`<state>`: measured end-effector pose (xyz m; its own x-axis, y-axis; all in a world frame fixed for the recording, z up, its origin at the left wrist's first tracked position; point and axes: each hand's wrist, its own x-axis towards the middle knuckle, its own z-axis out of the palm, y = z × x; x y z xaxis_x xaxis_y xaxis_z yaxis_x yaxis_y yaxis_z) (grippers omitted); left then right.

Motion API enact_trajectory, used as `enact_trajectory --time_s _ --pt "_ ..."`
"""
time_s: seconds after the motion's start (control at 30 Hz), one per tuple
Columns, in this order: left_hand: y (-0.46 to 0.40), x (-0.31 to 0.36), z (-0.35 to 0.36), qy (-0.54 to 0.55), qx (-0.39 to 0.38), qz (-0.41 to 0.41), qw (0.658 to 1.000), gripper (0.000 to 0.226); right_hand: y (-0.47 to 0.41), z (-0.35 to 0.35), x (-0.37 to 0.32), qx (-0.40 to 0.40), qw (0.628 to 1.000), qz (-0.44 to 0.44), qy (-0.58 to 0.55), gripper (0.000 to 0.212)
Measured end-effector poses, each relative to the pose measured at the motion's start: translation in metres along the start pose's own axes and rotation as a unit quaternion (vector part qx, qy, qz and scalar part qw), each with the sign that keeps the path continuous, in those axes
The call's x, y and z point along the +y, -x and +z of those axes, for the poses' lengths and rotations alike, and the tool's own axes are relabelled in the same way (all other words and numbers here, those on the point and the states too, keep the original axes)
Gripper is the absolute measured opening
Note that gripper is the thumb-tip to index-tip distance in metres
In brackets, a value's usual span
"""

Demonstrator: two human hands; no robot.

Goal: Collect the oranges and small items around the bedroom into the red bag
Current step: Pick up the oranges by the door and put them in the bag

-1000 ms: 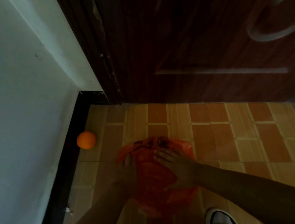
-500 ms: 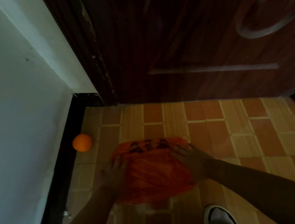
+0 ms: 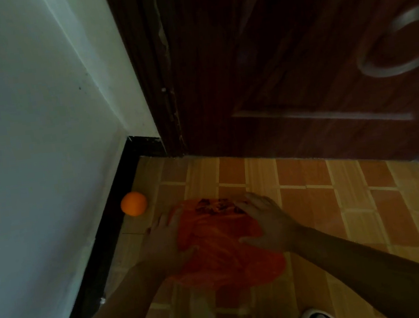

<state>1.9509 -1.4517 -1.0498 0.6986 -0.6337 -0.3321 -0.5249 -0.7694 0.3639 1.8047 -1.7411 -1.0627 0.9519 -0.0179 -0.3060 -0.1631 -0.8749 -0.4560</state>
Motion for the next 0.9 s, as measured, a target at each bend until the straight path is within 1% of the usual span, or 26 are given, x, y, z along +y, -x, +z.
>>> enact_trajectory --time_s 0.2,0.33,0.47,0.5,0.6,0.7,0.83,0.9 --pt "0.018 -0.024 -0.016 -0.036 0.031 -0.055 0.997 0.115 -0.052 0.001 -0.042 0.026 0.999 -0.035 -0.008 0.090" --pt "0.026 -0.045 -0.027 0.010 0.038 -0.097 0.995 0.103 -0.095 0.009 -0.082 0.025 0.998 -0.045 -0.028 0.084" --pt "0.039 -0.064 -0.028 0.016 0.048 -0.132 0.990 0.112 -0.137 0.024 -0.115 0.007 0.996 -0.090 -0.018 0.084" --pt "0.042 -0.068 -0.026 0.013 0.045 -0.140 0.989 0.110 -0.148 0.028 -0.122 0.008 0.995 -0.100 -0.017 0.086" --pt "0.049 -0.078 -0.018 0.023 0.025 -0.172 0.984 0.097 -0.179 0.036 -0.141 -0.006 0.994 -0.109 -0.027 0.089" --pt "0.050 -0.079 -0.017 0.033 0.035 -0.175 0.983 0.092 -0.204 0.044 -0.157 -0.023 0.992 -0.126 -0.018 0.096" --pt "0.052 -0.079 -0.022 0.047 0.050 -0.169 0.983 0.088 -0.236 0.055 -0.181 -0.039 0.989 -0.143 0.010 0.094" --pt "0.054 -0.078 -0.025 0.054 0.051 -0.167 0.983 0.083 -0.249 0.062 -0.187 -0.050 0.989 -0.139 0.014 0.097"
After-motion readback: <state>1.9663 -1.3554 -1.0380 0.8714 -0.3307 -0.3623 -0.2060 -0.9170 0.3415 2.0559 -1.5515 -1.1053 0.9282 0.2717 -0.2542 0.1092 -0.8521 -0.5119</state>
